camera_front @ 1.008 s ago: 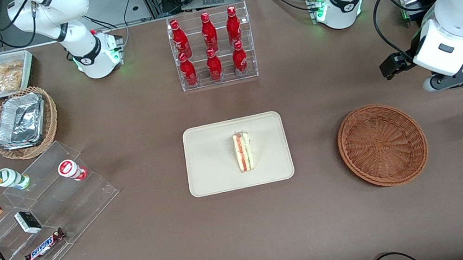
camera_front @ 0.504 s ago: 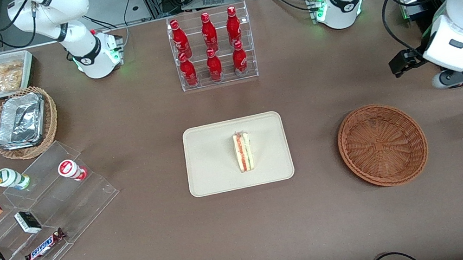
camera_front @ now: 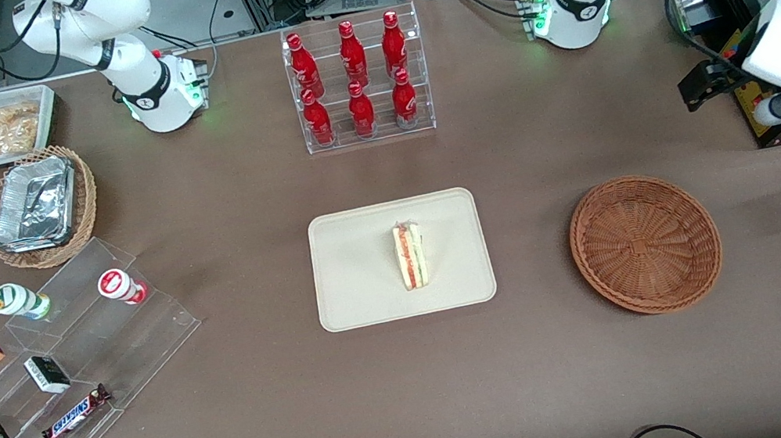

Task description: Place sandwich from basket to tray

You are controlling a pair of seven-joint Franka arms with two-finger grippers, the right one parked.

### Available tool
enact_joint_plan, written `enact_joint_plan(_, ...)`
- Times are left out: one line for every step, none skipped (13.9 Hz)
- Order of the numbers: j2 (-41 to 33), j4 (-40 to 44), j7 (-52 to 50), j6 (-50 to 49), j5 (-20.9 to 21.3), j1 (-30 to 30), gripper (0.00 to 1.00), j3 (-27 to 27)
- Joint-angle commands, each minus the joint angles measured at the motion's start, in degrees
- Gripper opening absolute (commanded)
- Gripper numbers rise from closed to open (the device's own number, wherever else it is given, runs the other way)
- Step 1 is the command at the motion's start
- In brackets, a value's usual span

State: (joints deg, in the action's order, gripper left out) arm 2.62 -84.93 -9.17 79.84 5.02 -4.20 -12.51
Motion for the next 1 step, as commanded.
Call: enact_joint_plan(-1.1,-1.0,1.8,-0.9,-0.6,-0.6,1.0,0.0)
